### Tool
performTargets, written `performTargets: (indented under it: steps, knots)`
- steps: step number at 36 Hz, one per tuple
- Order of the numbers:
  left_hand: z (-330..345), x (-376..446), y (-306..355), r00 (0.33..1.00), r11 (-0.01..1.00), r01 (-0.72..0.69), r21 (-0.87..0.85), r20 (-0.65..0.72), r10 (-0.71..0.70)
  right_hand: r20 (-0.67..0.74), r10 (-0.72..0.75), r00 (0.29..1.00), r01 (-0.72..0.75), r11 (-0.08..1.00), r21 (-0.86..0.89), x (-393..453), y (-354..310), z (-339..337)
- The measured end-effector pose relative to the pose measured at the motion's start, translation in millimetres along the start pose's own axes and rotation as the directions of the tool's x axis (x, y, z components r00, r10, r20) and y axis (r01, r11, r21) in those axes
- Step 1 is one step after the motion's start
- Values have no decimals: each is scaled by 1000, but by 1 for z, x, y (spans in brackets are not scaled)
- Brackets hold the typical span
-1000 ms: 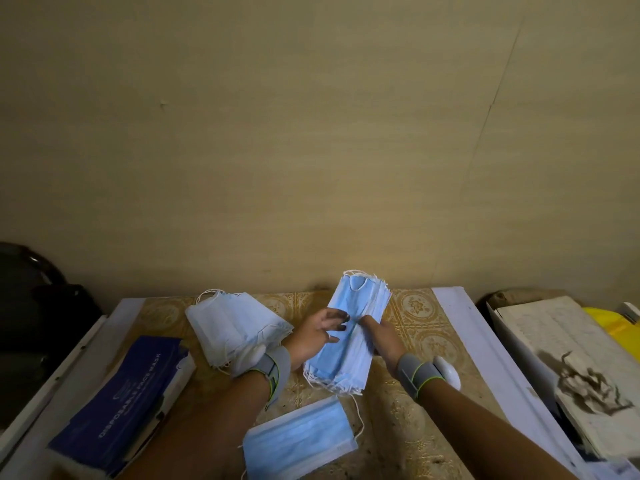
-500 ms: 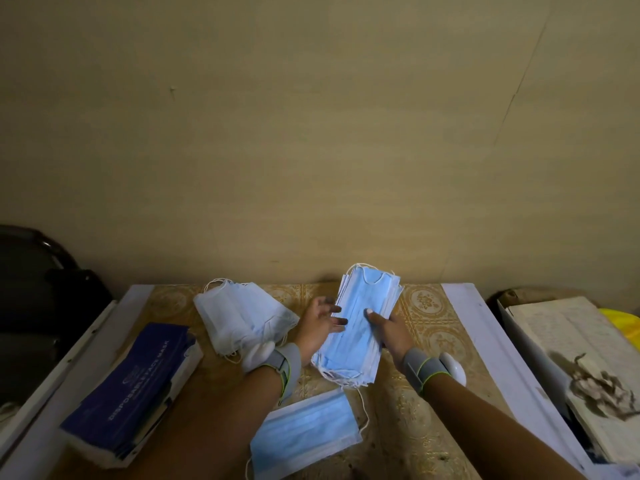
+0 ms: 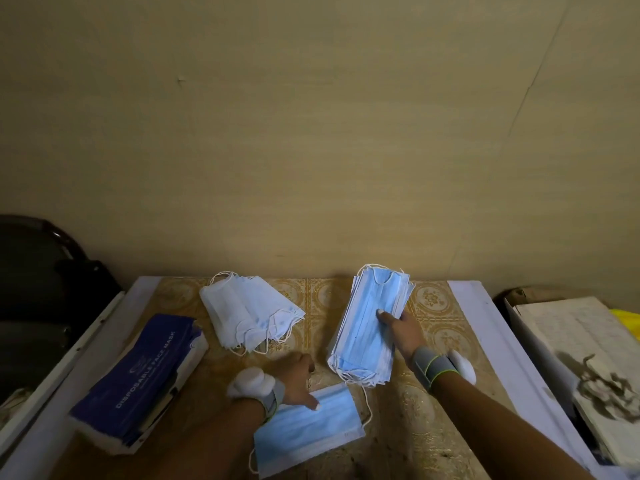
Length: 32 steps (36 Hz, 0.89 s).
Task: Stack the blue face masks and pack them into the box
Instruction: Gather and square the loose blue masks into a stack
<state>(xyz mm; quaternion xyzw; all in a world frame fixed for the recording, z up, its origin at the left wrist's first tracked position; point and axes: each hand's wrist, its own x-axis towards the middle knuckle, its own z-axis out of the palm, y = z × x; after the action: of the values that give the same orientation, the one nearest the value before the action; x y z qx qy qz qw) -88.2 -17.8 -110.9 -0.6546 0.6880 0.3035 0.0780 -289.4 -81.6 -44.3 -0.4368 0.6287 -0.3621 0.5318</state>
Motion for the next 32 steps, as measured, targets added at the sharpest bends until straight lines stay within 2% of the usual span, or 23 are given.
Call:
performTargets:
  steps: [4, 14, 18, 22, 24, 26, 29, 31, 32]
  knots:
    - [2, -1, -4, 999, 998, -42, 53, 0, 42, 1, 4, 1000, -4, 999, -40, 0, 1, -3]
    - [-2, -6, -3, 995, 994, -103, 36, 20, 103, -20, -10, 1000, 8, 995, -99, 1, 2, -8]
    - [-15, -4, -7, 994, 990, -71, -120, -97, 60, -18, -25, 1000, 24, 995, -97, 3, 1, -9]
    - [-34, 0, -8, 969, 938, -36, -344, -242, -52, -35, -45, 998, 41, 993, -107, 5, 1, -9]
    - [-47, 0, -6, 944, 869, -39, -493, -303, -130, -41, -49, 998, 44, 991, -126, 5, 1, -10]
    - [-61, -1, -4, 922, 746, -78, -661, -332, -198, -43, -53, 998, 46, 988, -148, 4, 1, -11]
    - [-81, -4, 5, 889, 430, -202, -880, -349, -296, -33, -51, 998, 45, 982, -185, 5, 3, -11]
    - [-92, -7, 15, 895, 211, -289, -934, -341, -286, -27, -46, 999, 41, 982, -182, 6, 4, -10]
    - [-97, -8, 20, 911, 138, -301, -944, -327, -249, -24, -42, 999, 37, 985, -167, 6, 4, -9]
